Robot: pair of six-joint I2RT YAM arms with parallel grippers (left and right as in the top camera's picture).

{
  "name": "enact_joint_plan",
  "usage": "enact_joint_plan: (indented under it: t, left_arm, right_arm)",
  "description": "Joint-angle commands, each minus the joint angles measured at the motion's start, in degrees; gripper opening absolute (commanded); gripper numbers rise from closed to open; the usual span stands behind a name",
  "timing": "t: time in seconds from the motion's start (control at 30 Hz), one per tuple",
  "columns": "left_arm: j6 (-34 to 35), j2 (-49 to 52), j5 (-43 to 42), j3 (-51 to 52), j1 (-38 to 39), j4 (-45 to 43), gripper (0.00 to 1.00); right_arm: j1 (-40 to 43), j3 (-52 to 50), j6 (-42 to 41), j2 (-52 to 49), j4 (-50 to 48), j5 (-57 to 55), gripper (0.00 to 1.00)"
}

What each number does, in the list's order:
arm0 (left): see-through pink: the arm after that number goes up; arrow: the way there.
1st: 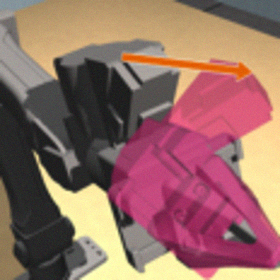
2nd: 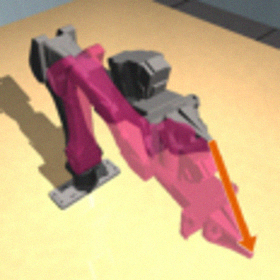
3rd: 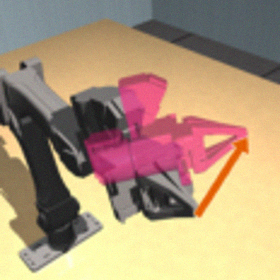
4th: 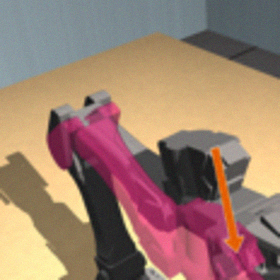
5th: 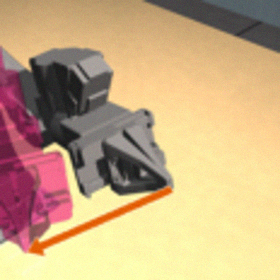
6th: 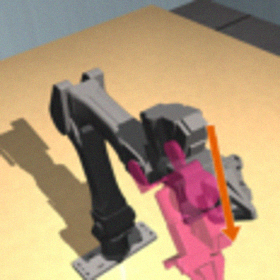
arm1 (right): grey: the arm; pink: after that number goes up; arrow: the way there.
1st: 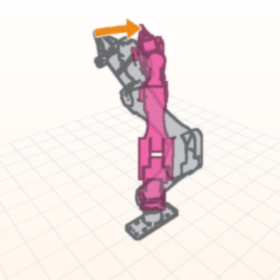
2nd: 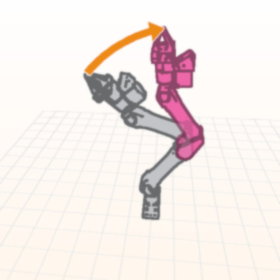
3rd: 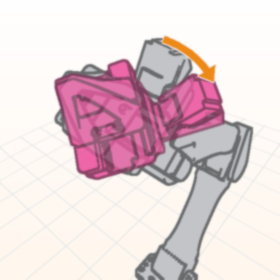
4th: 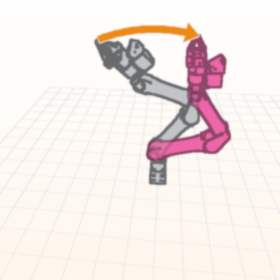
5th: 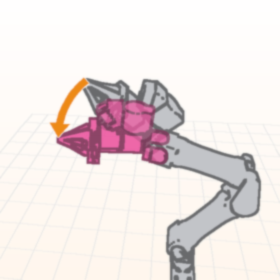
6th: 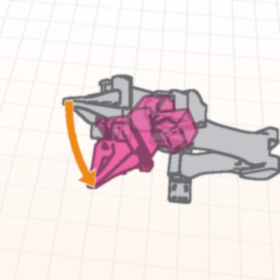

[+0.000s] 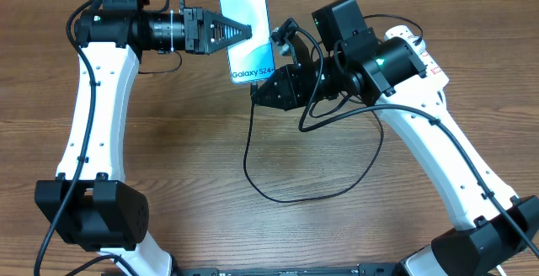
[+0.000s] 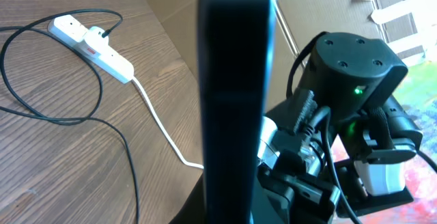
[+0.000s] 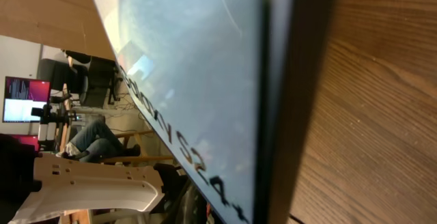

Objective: Plug charger to phone and switch on socket

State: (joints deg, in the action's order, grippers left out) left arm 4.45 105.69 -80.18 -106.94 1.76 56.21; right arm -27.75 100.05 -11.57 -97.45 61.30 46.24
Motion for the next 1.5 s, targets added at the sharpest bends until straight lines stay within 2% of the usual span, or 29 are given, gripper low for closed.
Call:
enact_joint_plan:
  t: [0.0, 0.17, 0.33, 0.6, 0.7, 0.77, 0.83, 0.87, 0.9, 1.0, 1.07, 1.17, 1.2, 1.3, 1.47]
  left_arm:
    - [-3.23, 0.07, -1.79, -0.46, 0.74, 1.16, 0.04]
    - [-4.28, 0.07, 2.69, -0.46, 0.92, 3.37, 0.04]
    - [-7.8, 0.07, 2.84, -0.46, 0.9, 6.16, 0.04]
    - [-8.39, 0.07, 3.19, -0.46, 0.9, 6.6, 0.04]
    - [-8.31, 0.07, 8.59, -0.46, 0.87, 6.6, 0.04]
    - [-6.91, 0.07, 14.69, -0.46, 0.74, 6.62, 0.04]
    - [-2.62, 0.07, 24.02, -0.46, 0.7, 6.67, 0.04]
    - [-0.59, 0.07, 28.5, -0.46, 0.72, 6.86, 0.04]
    - [1.03, 0.07, 32.89, -0.46, 0.72, 7.13, 0.04]
    - [4.04, 0.07, 44.39, -0.46, 0.76, 8.61, 0.04]
    - [5.55, 0.07, 50.58, -0.46, 0.83, 9.99, 0.04]
    - [6.69, 0.07, 57.37, -0.46, 0.9, 11.87, 0.04]
    - [8.11, 0.07, 62.07, -0.46, 0.9, 12.85, 0.04]
    - [11.67, 0.07, 69.92, -0.46, 0.9, 14.29, 0.05]
    - [15.82, 0.07, 76.0, -0.46, 0.9, 16.22, 0.04]
  right_arm:
    - [2.36, 0.52, -0.15, 0.48, -0.98, 0.44, 0.04]
    - [2.38, 0.52, 1.64, 0.48, -0.57, 1.9, 0.04]
    - [2.38, 0.52, 1.64, 0.48, -0.39, 1.88, 0.04]
    - [2.38, 0.52, 2.16, 0.48, 0.11, 1.84, 0.04]
    - [2.38, 0.52, 2.45, 0.48, 0.74, 0.9, 0.04]
    - [2.38, 0.52, 2.4, 0.48, 1.66, -1.33, 0.04]
    - [2.38, 0.5, 1.95, 0.46, 2.99, -4.44, 0.05]
    - [2.38, 0.5, 0.87, 0.46, 3.63, -6.67, 0.08]
    - [2.36, 0.5, -0.68, 0.39, 4.15, -9.64, 0.15]
    - [1.79, 0.48, -6.08, 0.22, 5.4, -20.17, 0.44]
    - [1.03, 0.44, -11.43, -0.11, 6.21, -29.09, 0.56]
    - [-0.61, 0.46, -13.97, -0.94, 6.99, -35.58, 0.65]
    - [-1.49, 0.83, -13.97, -1.68, 7.5, -35.63, 0.71]
    - [-2.36, 3.91, -13.62, -4.17, 10.51, -36.3, 0.76]
    - [-2.62, 18.93, -11.17, -13.88, 21.59, -37.9, 0.82]
